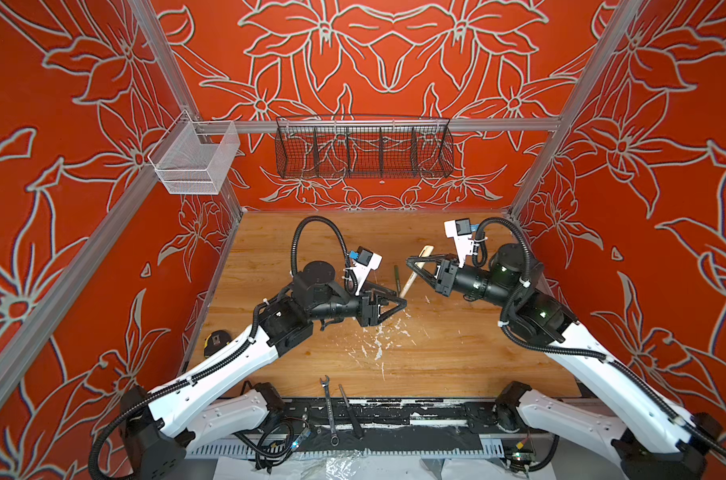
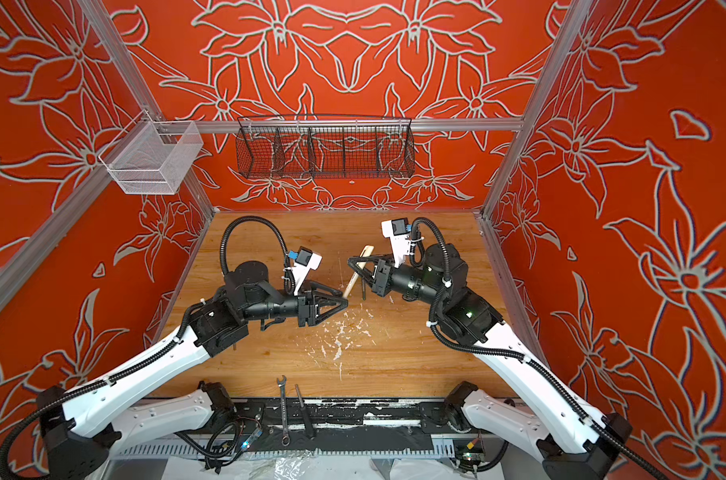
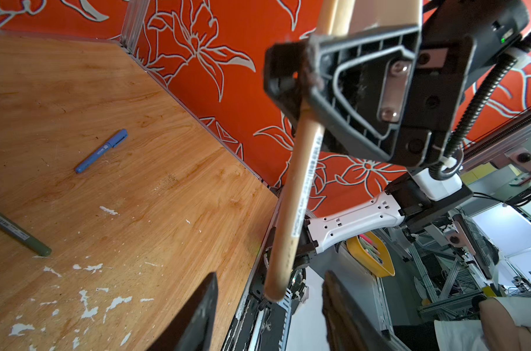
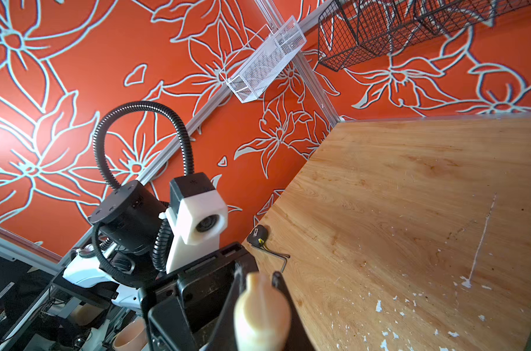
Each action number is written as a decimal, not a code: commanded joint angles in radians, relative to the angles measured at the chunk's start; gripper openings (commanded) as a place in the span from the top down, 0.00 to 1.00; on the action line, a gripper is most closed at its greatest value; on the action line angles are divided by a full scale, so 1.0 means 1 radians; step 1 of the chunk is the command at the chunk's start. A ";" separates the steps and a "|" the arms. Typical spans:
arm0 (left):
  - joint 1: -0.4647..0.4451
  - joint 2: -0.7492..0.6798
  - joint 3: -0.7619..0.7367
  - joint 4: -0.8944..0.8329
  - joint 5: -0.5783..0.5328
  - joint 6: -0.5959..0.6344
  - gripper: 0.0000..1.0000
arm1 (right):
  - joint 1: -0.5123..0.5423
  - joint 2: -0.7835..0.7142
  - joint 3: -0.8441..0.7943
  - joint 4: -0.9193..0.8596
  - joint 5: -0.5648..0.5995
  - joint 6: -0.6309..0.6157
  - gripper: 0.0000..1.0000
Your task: Insert the pens into the pen caps
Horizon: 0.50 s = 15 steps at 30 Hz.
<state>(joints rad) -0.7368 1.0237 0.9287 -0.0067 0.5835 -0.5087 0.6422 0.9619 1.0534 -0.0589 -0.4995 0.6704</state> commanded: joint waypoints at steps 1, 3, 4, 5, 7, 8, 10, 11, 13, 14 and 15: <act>0.000 -0.006 0.022 0.026 0.018 -0.003 0.50 | -0.006 0.011 0.000 0.053 -0.004 0.022 1.00; 0.000 -0.007 0.024 0.024 0.018 -0.001 0.52 | -0.006 0.020 0.005 0.056 -0.015 0.022 1.00; 0.000 -0.008 0.025 0.022 0.014 -0.003 0.52 | -0.005 0.024 0.008 0.057 -0.018 0.023 1.00; 0.000 -0.008 0.027 0.020 0.009 -0.002 0.52 | -0.005 0.027 0.008 0.059 -0.020 0.026 1.00; -0.001 -0.007 0.030 0.017 0.009 -0.001 0.52 | -0.006 0.030 0.002 0.071 -0.022 0.032 1.00; -0.001 -0.005 0.030 0.017 0.009 -0.004 0.52 | -0.006 0.030 0.001 0.074 -0.022 0.034 1.00; 0.000 -0.003 0.030 0.017 0.007 -0.003 0.52 | -0.006 0.031 -0.004 0.077 -0.020 0.037 1.00; 0.000 -0.004 0.031 0.016 0.004 -0.003 0.53 | -0.006 0.031 -0.006 0.077 -0.018 0.036 1.00; 0.000 -0.002 0.033 0.017 0.000 -0.003 0.56 | -0.006 0.027 -0.013 0.080 -0.012 0.038 1.00; -0.001 0.000 0.037 0.015 -0.005 -0.003 0.57 | -0.005 0.025 -0.018 0.085 -0.010 0.035 1.00; -0.001 0.002 0.041 0.013 -0.007 -0.005 0.62 | -0.006 0.022 -0.022 0.093 -0.010 0.035 1.00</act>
<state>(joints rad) -0.7368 1.0241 0.9306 -0.0078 0.5808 -0.5186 0.6422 0.9943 1.0481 -0.0124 -0.5060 0.6914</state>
